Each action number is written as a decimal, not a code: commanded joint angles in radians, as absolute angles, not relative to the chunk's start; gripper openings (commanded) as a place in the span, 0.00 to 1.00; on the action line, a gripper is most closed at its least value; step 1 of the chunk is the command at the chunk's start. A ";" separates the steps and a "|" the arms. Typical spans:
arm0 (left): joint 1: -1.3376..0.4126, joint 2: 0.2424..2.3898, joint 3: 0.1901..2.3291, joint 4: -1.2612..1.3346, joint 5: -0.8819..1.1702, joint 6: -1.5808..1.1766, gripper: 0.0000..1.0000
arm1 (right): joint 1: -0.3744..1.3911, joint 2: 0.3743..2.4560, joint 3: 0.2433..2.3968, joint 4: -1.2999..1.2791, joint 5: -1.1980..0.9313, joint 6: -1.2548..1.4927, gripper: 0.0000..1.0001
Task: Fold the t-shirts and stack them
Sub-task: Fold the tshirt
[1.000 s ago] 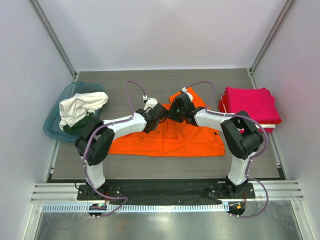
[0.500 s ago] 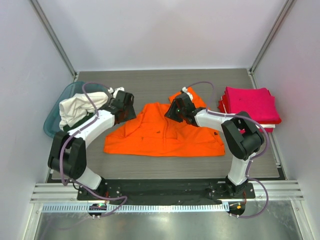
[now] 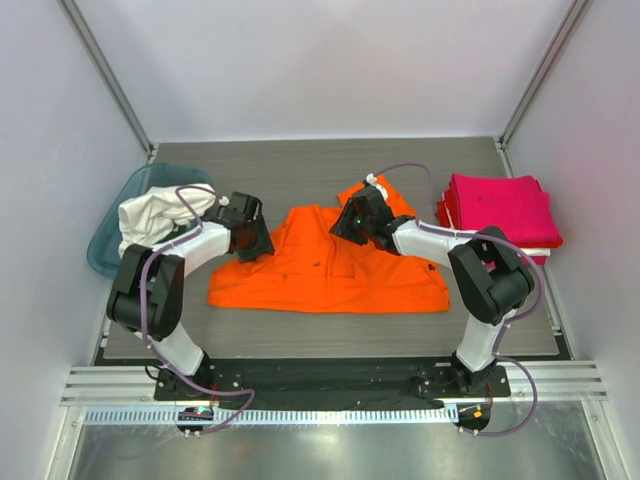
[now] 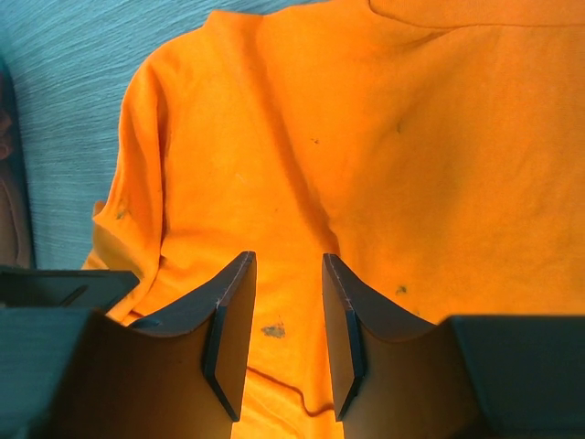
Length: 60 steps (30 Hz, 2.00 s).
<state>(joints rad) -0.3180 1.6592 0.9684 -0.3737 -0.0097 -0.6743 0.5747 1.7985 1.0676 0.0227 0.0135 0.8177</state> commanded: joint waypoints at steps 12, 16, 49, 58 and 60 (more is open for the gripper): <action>-0.222 1.592 0.963 -0.330 -0.014 -0.669 0.56 | 0.577 1.717 1.065 0.028 0.034 0.793 0.41; -0.215 1.658 1.008 -0.334 0.060 -0.669 0.55 | 0.578 1.713 1.072 0.015 0.035 0.785 0.40; -0.161 1.680 1.186 -0.379 -0.110 -0.600 0.00 | 0.517 1.732 1.156 -0.070 0.060 0.714 0.40; -0.123 1.764 1.284 -0.293 -0.186 -0.578 0.02 | 0.405 1.903 1.466 -0.251 0.119 0.603 0.43; -0.118 1.808 1.316 -0.302 -0.213 -0.581 0.02 | 0.379 1.939 1.515 -0.276 0.139 0.572 0.44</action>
<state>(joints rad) -0.1215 1.7622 1.2636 -0.3363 -0.1505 -0.5983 0.4011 1.8877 1.4269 -0.2005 0.0799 0.6483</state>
